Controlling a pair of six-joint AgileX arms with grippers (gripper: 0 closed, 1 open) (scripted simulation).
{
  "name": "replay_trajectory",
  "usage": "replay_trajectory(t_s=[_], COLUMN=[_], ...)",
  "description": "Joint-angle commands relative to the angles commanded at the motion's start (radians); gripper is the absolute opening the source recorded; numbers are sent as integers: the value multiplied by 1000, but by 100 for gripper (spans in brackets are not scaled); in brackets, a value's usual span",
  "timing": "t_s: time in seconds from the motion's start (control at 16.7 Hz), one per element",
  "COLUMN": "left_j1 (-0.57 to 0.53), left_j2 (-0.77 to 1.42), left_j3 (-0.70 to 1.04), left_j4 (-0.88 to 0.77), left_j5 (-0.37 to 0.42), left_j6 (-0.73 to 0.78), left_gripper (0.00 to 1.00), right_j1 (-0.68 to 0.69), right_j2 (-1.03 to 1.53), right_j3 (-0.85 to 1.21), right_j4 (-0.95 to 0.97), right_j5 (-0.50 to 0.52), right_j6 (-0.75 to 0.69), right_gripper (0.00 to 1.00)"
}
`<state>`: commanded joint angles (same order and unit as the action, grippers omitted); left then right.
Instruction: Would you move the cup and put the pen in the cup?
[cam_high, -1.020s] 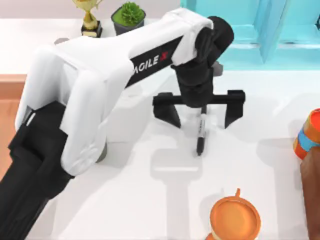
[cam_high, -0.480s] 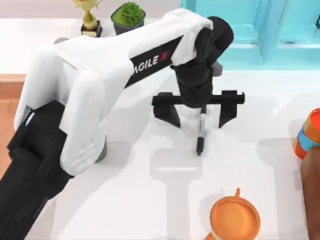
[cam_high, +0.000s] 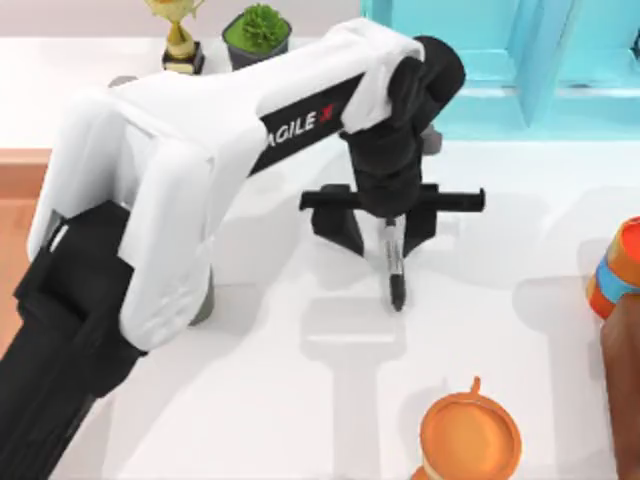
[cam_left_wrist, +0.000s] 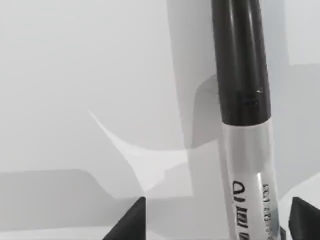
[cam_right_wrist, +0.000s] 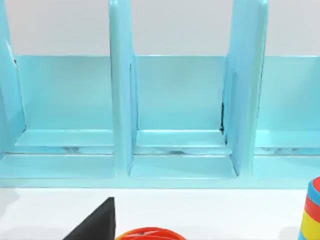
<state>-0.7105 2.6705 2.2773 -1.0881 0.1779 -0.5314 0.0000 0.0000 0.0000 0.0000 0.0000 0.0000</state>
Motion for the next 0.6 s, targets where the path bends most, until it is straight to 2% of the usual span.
replay_trajectory(t_s=[0.48, 0.54, 0.6], left_j1=[0, 16, 15], left_j2=[0, -79, -81], left_j3=[0, -18, -20], left_j4=[0, -40, -40], left_j5=[0, -48, -48], left_j6=[0, 39, 38], left_gripper=[0, 0, 0], right_j1=[0, 0, 0], right_j2=[0, 0, 0], right_j3=[0, 0, 0], right_j4=[0, 0, 0], right_j5=[0, 0, 0], right_j6=[0, 0, 0], right_gripper=[100, 100, 100])
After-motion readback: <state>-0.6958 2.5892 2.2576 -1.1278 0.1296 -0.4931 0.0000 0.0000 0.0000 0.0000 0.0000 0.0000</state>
